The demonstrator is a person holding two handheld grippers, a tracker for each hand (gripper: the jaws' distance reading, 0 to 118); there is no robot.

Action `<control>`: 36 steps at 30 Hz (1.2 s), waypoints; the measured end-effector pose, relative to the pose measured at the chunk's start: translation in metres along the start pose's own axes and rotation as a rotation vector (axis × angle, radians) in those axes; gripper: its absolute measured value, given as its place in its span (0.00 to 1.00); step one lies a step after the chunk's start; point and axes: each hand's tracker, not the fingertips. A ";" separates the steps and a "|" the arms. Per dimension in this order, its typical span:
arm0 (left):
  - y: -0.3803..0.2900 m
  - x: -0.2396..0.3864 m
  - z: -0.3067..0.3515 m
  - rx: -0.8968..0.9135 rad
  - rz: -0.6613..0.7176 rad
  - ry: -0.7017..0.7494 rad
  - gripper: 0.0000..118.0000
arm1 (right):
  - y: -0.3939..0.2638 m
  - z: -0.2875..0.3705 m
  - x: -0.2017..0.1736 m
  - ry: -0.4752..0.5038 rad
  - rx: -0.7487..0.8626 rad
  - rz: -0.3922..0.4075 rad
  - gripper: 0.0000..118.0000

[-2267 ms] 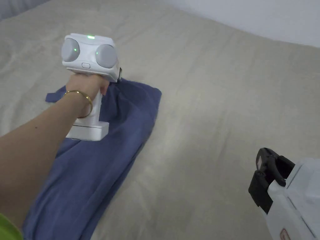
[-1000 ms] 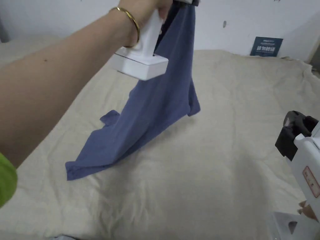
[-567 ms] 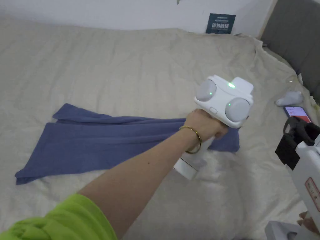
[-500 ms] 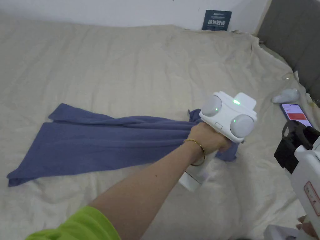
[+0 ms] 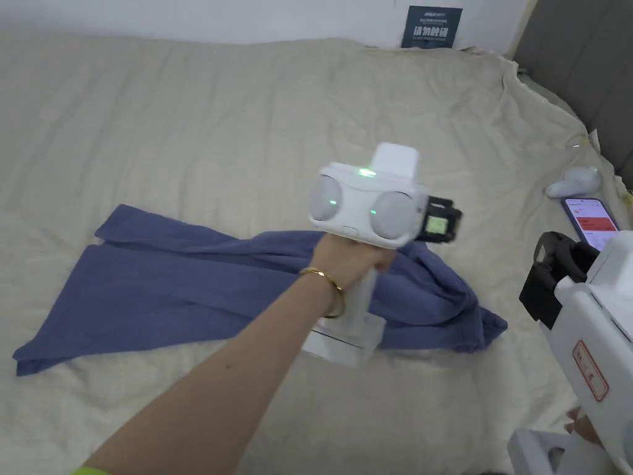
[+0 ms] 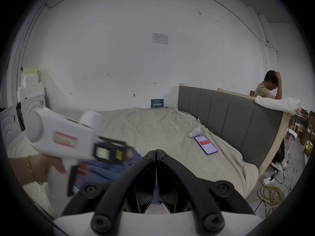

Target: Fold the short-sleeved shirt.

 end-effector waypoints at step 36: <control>-0.134 -0.129 0.237 0.424 0.046 0.574 0.00 | -0.007 0.031 -0.081 0.195 0.105 0.023 0.00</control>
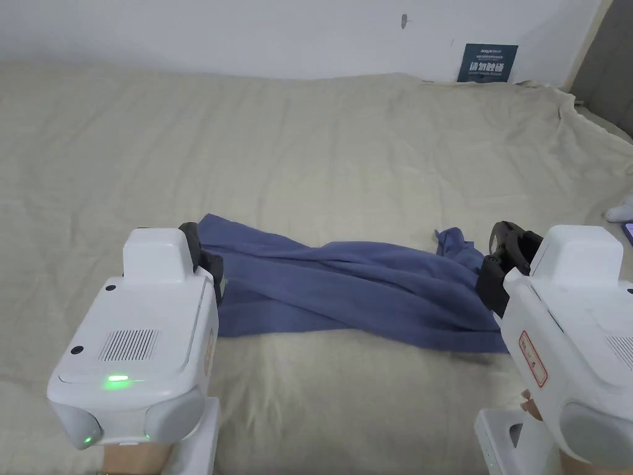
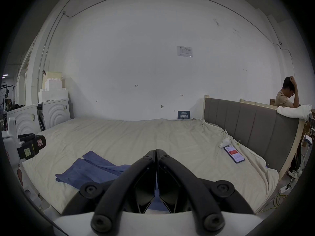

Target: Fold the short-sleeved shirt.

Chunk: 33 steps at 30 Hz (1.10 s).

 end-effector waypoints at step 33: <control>0.009 0.001 -0.020 -0.003 0.009 -0.039 0.00 | 0.037 -0.221 0.076 -0.059 -0.642 0.026 0.96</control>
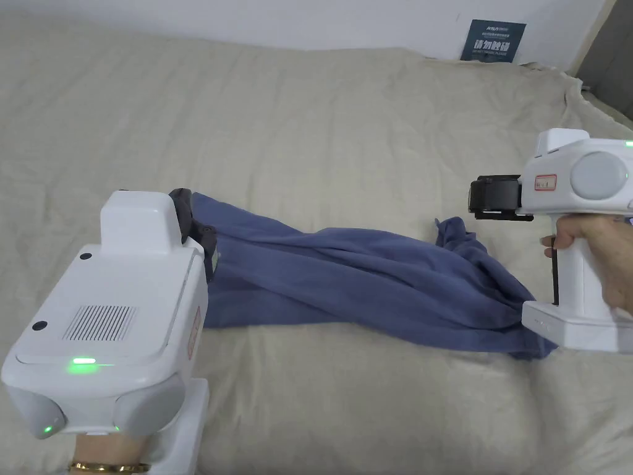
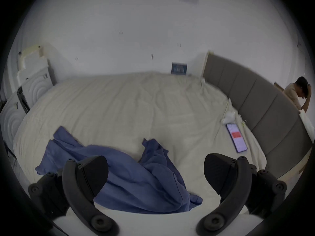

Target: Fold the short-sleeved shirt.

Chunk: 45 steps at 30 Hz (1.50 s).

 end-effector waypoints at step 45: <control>0.006 -0.043 -0.340 -0.870 -0.066 0.049 1.00 | 0.021 -0.103 0.035 0.046 -0.240 -0.074 0.05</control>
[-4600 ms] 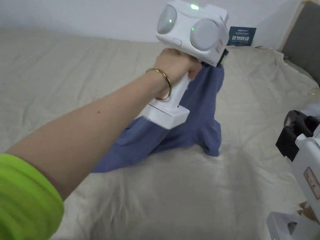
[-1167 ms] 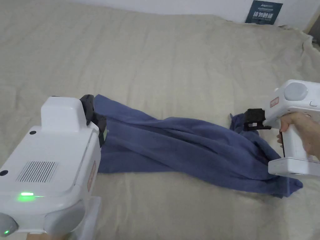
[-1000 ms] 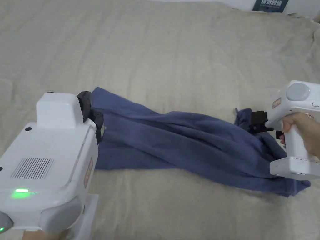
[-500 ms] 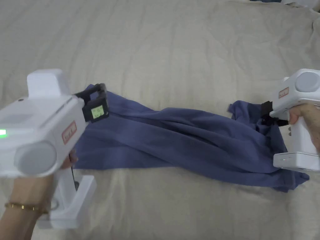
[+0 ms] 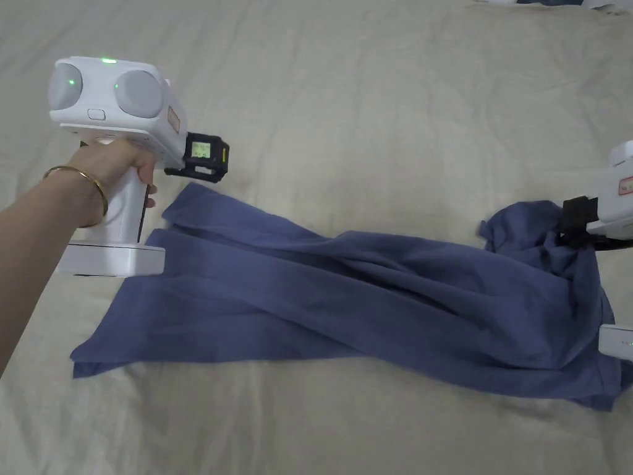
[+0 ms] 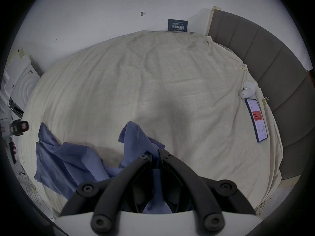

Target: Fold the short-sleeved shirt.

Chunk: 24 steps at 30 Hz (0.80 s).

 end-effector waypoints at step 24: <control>-0.013 -0.017 0.030 0.040 0.055 -0.135 0.00 | 0.001 0.023 0.010 0.005 0.052 -0.029 0.05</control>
